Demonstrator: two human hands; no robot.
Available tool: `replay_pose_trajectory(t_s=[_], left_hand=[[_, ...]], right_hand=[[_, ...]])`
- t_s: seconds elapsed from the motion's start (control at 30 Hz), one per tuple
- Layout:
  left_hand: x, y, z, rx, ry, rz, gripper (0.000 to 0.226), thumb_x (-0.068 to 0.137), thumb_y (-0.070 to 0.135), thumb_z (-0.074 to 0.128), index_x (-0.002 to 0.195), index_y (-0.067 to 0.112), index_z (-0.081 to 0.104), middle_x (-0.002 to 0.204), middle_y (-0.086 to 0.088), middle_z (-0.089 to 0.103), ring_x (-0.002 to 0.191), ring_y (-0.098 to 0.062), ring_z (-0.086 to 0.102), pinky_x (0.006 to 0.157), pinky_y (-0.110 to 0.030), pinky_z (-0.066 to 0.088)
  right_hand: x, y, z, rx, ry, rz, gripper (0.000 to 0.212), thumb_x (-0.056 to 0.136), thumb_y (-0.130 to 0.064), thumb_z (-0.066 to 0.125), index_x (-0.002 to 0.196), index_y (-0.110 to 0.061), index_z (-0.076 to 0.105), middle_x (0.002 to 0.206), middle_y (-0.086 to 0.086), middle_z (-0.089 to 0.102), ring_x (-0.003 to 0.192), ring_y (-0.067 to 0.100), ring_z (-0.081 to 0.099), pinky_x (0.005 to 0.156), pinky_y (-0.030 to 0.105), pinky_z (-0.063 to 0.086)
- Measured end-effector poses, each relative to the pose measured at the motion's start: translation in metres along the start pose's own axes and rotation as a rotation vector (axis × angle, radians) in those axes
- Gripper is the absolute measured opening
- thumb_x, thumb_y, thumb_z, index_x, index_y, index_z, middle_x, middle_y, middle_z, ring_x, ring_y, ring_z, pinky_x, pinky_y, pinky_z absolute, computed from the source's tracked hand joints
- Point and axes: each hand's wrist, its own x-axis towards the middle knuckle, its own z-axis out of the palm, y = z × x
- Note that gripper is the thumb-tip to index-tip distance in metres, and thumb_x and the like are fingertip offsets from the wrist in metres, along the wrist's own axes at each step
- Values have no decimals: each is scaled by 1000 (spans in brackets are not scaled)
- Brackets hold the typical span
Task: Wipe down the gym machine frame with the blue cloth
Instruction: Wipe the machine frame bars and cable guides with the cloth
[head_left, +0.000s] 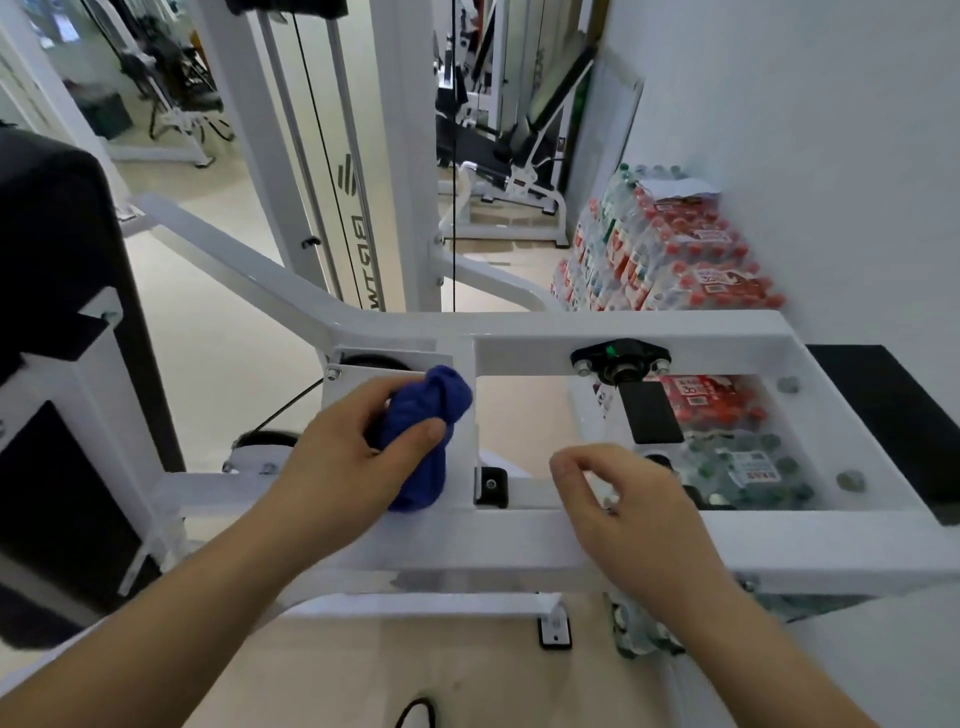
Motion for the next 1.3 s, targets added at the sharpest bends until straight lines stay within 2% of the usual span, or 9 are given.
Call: replay_pose_trajectory(t_s=[0.1, 0.27, 0.37, 0.53, 0.6, 0.7, 0.87, 1.03, 1.3], left_hand=[[25, 16, 8, 116, -32, 31, 40, 90, 44, 71, 127, 48, 57, 103, 24, 69, 94, 4, 63, 78, -16, 49], [84, 37, 9, 174, -68, 102, 42, 89, 43, 73, 124, 47, 50, 97, 15, 68, 86, -5, 66, 72, -27, 59], [139, 49, 4, 279, -108, 188, 44, 89, 44, 73, 128, 46, 52, 102, 14, 67, 90, -10, 66, 76, -35, 61], [219, 53, 49, 558, -211, 381, 49, 95, 50, 62, 141, 37, 49, 121, 1, 65, 108, -24, 60, 92, -41, 52], [228, 44, 85, 754, -317, 469, 48, 99, 51, 52, 142, 31, 43, 118, -2, 62, 110, -28, 55, 93, -43, 48], [229, 35, 108, 922, -320, 553, 52, 105, 48, 35, 148, 20, 29, 125, -6, 60, 111, -28, 47, 94, -42, 44], [239, 12, 56, 887, -488, 336, 42, 107, 41, 35, 147, 32, 27, 130, 3, 59, 109, -25, 58, 92, -46, 51], [255, -12, -7, 961, -447, -31, 34, 106, 44, 37, 138, 36, 42, 117, -3, 66, 97, -26, 61, 92, -42, 51], [225, 11, 43, 662, -441, 122, 51, 108, 42, 38, 155, 48, 23, 149, 6, 52, 125, -24, 54, 104, -39, 44]], right_hand=[[29, 8, -11, 45, -3, 34, 31, 98, -44, 57, 119, -27, 72, 111, -25, 67, 103, -8, 60, 87, 10, 48], [77, 23, -19, -19, 21, 95, 34, 99, -39, 59, 128, -26, 69, 123, -16, 67, 115, 5, 59, 104, 32, 49], [116, 31, -23, -80, 66, 73, 30, 98, -33, 61, 126, -25, 69, 119, -10, 68, 108, 10, 62, 98, 36, 53], [180, 53, -15, -242, 75, 122, 36, 102, -32, 53, 135, -22, 60, 132, -5, 60, 122, 15, 53, 104, 36, 46], [192, 63, -6, -281, 46, 122, 34, 101, -31, 53, 132, -19, 62, 128, -2, 62, 119, 18, 54, 103, 37, 46], [194, 73, 10, -379, 107, 89, 21, 99, -32, 58, 106, -18, 72, 102, -2, 64, 97, 19, 56, 85, 37, 50], [208, 58, 20, -544, 167, 178, 40, 97, -50, 53, 78, -18, 67, 85, -3, 57, 83, 20, 50, 69, 36, 48], [204, 53, 22, -597, 153, 151, 43, 96, -55, 50, 77, -19, 64, 84, -3, 54, 83, 19, 50, 68, 36, 50], [206, 51, 19, -673, 130, 154, 40, 98, -56, 46, 85, -22, 62, 90, -6, 53, 85, 15, 48, 64, 31, 43]])
